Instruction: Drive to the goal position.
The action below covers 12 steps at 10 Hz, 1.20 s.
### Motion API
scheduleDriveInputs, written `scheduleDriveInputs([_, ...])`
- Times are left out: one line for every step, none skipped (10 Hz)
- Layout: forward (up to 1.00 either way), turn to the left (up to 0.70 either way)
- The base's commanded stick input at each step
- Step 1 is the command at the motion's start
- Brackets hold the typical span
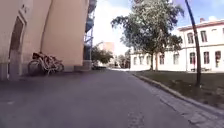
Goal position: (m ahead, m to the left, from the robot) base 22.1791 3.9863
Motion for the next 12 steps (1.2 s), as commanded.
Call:
scheduleDriveInputs([0.85,0.00])
scheduleDriveInputs([0.85,0.00])
scheduleDriveInputs([0.85,0.00])
scheduleDriveInputs([0.85,0.00])
scheduleDriveInputs([0.85,0.00])
scheduleDriveInputs([0.85,0.00])
scheduleDriveInputs([0.85,0.00])
scheduleDriveInputs([0.85,0.00])
scheduleDriveInputs([0.85,0.00])
scheduleDriveInputs([0.85,0.00])
scheduleDriveInputs([0.85,0.00])
scheduleDriveInputs([0.85,0.00])
